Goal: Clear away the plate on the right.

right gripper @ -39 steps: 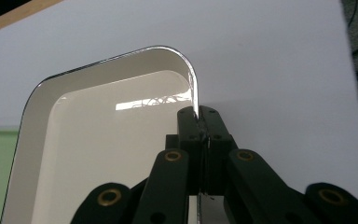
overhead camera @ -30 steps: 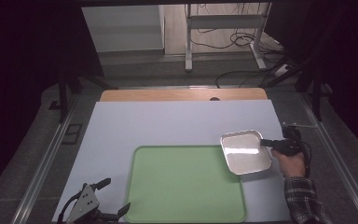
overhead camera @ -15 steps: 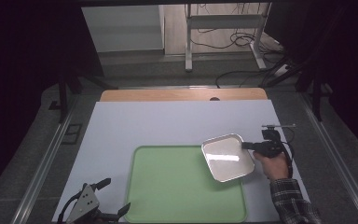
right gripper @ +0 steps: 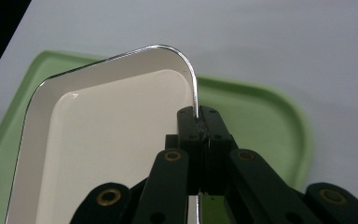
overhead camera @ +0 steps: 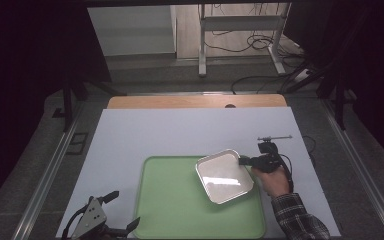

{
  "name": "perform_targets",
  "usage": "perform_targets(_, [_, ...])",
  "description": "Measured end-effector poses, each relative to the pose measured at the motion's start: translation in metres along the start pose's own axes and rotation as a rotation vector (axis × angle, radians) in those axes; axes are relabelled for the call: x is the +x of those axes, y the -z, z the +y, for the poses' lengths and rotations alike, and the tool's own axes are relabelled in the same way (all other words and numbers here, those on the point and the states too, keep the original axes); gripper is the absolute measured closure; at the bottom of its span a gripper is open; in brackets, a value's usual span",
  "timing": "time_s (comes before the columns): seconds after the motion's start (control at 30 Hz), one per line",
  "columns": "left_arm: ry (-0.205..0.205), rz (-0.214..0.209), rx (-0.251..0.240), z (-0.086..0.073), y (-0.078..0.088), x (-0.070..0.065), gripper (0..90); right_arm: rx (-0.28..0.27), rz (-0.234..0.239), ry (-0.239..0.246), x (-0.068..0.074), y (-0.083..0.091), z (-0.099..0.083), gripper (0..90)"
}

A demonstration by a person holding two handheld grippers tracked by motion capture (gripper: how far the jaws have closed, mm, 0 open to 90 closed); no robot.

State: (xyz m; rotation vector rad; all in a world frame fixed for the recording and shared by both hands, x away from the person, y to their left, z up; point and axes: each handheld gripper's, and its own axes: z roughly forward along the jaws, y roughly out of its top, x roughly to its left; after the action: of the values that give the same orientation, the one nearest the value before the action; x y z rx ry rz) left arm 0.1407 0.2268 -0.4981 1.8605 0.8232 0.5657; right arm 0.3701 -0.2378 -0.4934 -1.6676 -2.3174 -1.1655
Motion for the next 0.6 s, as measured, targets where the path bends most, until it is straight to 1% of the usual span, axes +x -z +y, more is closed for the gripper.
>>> perform_targets(0.1, [0.0, 0.0, 0.0, 0.0, 0.0, 0.0, 1.6, 0.012, 0.003, 0.004, 0.008, -0.008, -0.001, 88.4])
perform_targets(0.13, [0.0, 0.0, 0.0, 0.0, 0.0, 0.0, 1.6, 0.023, 0.001, 0.006, 0.013, -0.014, -0.002, 88.3])
perform_targets(0.27, [0.0, 0.0, 0.0, 0.0, 0.0, 0.0, 1.6, 0.037, -0.003, 0.01, 0.016, -0.02, -0.004, 88.2])
perform_targets(0.33, [0.0, 0.0, 0.0, 0.0, 0.0, 0.0, 1.6, 0.05, -0.018, 0.012, 0.018, -0.026, -0.005, 88.0])
perform_targets(0.4, [0.0, 0.0, 0.0, 0.0, 0.0, 0.0, 1.6, 0.051, -0.024, 0.012, 0.018, -0.027, -0.005, 88.0])
perform_targets(0.47, [0.001, -0.001, 0.0, 0.0, 0.0, 0.0, 1.6, 0.062, -0.042, 0.003, 0.016, -0.03, -0.005, 88.1])
perform_targets(0.5, [0.001, -0.001, 0.0, 0.0, 0.0, 0.0, 1.6, 0.06, -0.042, -0.006, 0.014, -0.031, -0.005, 88.1])
perform_targets(0.57, [0.001, -0.001, 0.0, 0.0, 0.0, 0.0, 1.6, 0.05, -0.056, -0.021, 0.01, -0.03, -0.005, 88.0])
perform_targets(0.6, [0.002, -0.001, 0.0, 0.0, 0.0, 0.0, 1.6, 0.049, -0.052, -0.027, 0.008, -0.029, -0.004, 88.0])
